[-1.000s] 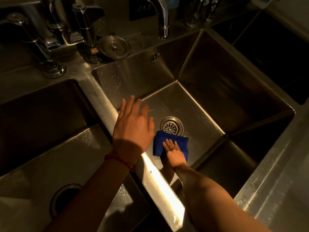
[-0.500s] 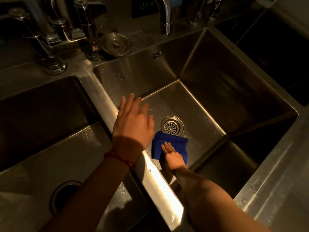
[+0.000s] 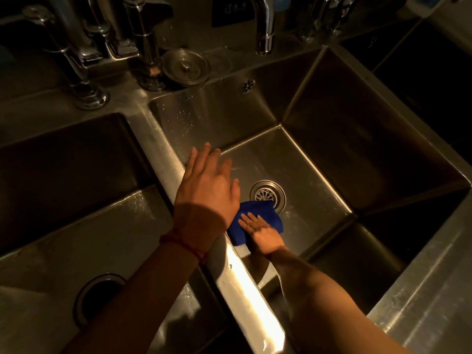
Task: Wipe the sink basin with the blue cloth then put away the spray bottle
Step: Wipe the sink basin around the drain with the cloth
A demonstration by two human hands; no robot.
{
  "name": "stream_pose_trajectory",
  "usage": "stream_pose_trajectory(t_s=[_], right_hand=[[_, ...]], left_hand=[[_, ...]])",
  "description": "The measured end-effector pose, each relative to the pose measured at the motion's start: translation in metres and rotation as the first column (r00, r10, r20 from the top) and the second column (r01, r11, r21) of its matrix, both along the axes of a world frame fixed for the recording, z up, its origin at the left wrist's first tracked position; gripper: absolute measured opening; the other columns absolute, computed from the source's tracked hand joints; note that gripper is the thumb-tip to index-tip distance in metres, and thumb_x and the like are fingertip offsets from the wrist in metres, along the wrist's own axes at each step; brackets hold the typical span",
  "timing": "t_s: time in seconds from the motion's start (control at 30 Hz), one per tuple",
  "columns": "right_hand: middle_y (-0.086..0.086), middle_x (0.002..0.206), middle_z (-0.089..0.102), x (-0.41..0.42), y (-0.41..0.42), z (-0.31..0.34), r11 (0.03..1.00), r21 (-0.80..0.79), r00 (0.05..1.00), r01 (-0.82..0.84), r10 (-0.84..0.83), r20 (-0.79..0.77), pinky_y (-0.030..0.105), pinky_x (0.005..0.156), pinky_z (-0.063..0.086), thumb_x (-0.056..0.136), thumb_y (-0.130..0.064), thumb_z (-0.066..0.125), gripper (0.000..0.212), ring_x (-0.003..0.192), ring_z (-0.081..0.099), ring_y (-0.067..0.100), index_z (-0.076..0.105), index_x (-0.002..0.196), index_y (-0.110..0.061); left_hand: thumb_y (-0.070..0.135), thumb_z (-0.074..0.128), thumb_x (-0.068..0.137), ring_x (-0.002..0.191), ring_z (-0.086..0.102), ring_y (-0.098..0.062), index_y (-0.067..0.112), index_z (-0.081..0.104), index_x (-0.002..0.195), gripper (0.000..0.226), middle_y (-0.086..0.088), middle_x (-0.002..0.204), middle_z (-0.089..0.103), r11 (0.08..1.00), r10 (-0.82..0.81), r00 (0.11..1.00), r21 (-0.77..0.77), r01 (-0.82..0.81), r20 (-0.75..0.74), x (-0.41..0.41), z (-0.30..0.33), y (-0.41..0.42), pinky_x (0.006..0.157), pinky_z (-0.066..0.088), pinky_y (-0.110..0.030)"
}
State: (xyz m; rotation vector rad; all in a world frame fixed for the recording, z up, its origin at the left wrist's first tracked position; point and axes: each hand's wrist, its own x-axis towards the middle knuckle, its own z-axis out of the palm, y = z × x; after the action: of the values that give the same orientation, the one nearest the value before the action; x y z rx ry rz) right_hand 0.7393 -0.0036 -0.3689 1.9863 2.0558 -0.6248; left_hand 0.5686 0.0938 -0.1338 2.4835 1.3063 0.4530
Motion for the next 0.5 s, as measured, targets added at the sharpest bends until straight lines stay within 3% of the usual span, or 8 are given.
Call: stream_pose_trajectory(t_s=[0.2,0.33,0.5], right_hand=[[0.009,0.158,0.018,-0.019,0.046,0.01,0.995,0.099,0.999,0.022,-0.017,-0.051,0.036,0.12,0.008,0.094,-0.013,0.051,0.063,0.146,0.015,0.024,0.021,0.149,-0.014],[0.008,0.159,0.013,-0.029,0.029,0.008,0.996,0.075,0.997,0.04,-0.035,-0.066,0.035,0.121,0.008,0.094,-0.011,0.05,0.065,0.147,0.013,0.023,0.018,0.15,-0.015],[0.007,0.159,0.012,-0.025,0.017,0.006,0.997,0.05,0.995,-0.054,0.058,-0.083,0.034,0.121,0.006,0.096,-0.013,0.045,0.062,0.147,0.01,0.022,0.016,0.151,-0.017]], left_hand=[[0.027,0.046,0.09,0.139,0.02,-0.024,0.006,0.045,0.132,0.047,-0.016,0.144,0.039,1.0,0.019,1.0,-0.008,-0.019,0.024,0.0,0.001,-0.001,0.115,0.003,-0.035],[0.025,0.049,0.09,0.139,0.021,-0.026,0.004,0.047,0.131,0.046,-0.017,0.143,0.04,1.0,0.021,0.999,-0.021,-0.02,0.036,0.0,0.003,-0.001,0.115,0.004,-0.035],[0.029,0.047,0.091,0.14,0.017,-0.023,0.007,0.044,0.133,0.048,-0.014,0.146,0.037,1.0,0.011,0.999,-0.028,-0.011,0.03,0.0,0.002,0.0,0.115,0.001,-0.033]])
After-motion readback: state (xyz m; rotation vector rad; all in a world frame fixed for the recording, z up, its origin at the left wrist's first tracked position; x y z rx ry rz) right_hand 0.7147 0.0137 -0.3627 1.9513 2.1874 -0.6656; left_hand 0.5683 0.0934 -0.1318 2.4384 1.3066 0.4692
